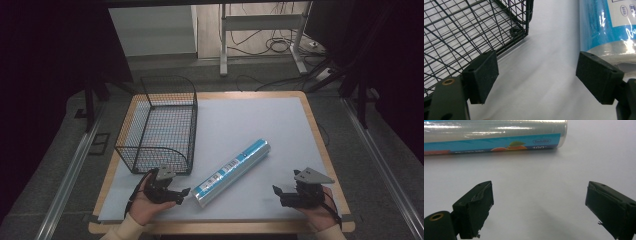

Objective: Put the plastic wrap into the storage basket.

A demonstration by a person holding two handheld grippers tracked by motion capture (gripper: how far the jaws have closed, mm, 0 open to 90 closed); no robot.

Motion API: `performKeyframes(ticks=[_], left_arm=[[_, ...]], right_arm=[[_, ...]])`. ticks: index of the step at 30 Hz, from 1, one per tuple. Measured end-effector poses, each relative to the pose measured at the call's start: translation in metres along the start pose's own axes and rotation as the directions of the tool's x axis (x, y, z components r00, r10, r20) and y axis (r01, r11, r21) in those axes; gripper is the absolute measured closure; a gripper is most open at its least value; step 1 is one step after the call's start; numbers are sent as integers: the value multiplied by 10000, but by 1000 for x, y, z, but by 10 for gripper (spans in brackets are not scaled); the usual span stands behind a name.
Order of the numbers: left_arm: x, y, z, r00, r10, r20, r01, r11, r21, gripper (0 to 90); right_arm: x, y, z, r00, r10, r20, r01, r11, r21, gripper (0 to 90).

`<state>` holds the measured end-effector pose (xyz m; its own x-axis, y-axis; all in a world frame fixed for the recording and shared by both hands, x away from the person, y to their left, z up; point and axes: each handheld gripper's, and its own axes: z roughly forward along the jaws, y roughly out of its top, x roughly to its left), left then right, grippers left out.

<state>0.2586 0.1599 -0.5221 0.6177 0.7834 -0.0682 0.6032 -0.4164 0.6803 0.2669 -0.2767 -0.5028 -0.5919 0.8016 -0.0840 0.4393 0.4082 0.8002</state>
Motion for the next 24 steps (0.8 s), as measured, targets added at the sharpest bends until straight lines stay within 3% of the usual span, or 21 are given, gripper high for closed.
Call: performKeyframes(ticks=[18,24], left_arm=[[-4,6,-6,9998,188,-63,-188,9998,-93,181],[-2,6,-8,9999,36,-115,-38,9998,-178,183]], right_arm=[[-1,0,-5,10000,-8,92,9,10000,-93,106],[0,0,-5,9999,-96,122,97,9999,-82,107]])
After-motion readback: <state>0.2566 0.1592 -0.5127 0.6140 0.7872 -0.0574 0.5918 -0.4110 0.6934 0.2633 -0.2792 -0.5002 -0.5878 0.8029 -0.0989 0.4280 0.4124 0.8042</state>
